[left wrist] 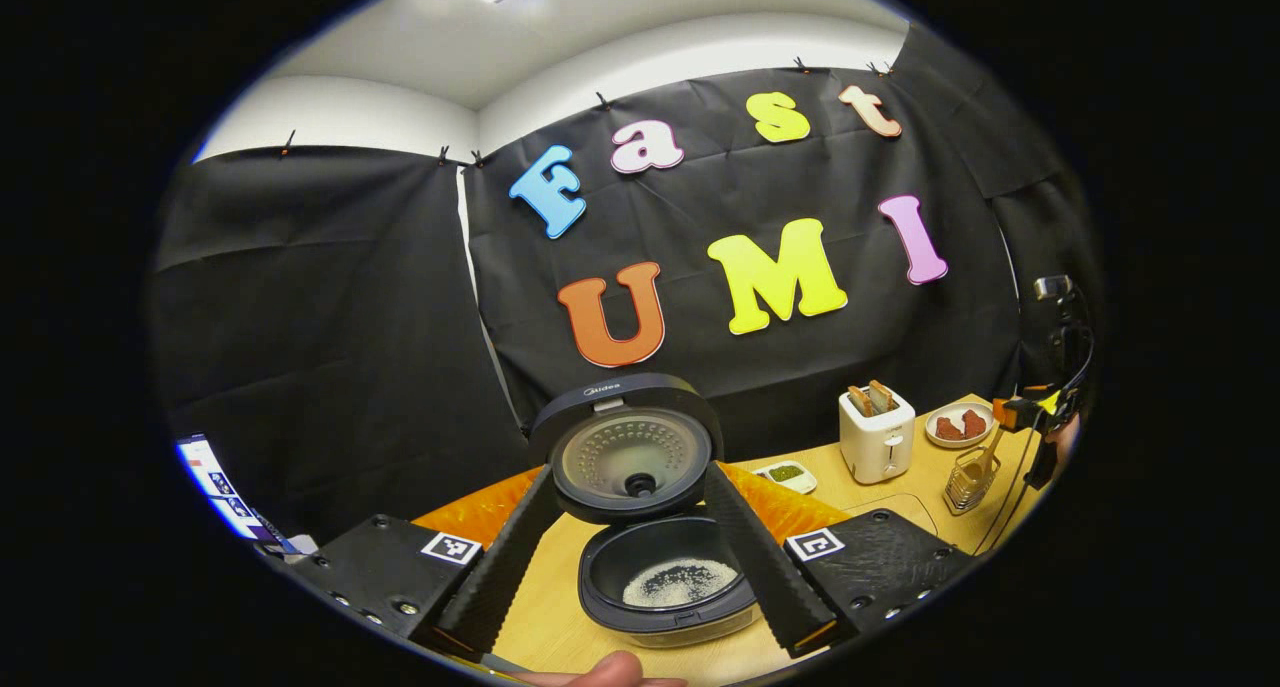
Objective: Close the left gripper, press the button to open the rice cooker; take a wooden spoon from the chopstick holder with the right hand, scoop a spoonful of rice and pour it into the rice cooker, then put the wooden spoon back into the chopstick holder.
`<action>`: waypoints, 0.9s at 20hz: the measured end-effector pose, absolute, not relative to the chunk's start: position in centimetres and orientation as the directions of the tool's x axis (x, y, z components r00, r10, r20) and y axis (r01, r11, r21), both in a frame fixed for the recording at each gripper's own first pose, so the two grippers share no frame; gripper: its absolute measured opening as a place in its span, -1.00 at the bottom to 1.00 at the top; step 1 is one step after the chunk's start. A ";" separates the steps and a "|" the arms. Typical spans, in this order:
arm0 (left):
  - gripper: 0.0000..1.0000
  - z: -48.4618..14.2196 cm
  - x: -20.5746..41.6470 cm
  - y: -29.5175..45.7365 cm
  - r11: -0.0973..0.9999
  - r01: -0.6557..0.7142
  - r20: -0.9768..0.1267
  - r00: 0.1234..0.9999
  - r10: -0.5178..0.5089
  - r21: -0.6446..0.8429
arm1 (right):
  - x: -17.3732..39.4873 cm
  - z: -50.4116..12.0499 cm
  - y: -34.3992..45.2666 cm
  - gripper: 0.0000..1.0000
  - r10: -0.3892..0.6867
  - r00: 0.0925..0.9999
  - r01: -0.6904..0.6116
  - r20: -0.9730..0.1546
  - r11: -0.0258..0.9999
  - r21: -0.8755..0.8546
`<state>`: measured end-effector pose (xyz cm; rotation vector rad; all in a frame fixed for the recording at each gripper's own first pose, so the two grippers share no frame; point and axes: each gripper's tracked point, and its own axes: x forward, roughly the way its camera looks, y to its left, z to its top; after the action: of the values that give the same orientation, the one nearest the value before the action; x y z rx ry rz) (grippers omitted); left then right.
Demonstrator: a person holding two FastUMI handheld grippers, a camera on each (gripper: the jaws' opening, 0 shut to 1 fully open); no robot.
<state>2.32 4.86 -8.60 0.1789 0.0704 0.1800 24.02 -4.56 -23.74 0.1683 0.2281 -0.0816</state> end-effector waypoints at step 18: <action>0.92 -1.1 18.3 9.4 0.990 -0.133 -0.188 0.972 0.139 0.041 | 4.2 -10.0 9.5 1.00 0.245 0.959 -0.241 -0.145 0.969 0.046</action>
<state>18.33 9.37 -1.07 0.0282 0.1917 0.1373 4.25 9.55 -10.02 0.0276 0.1502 0.2466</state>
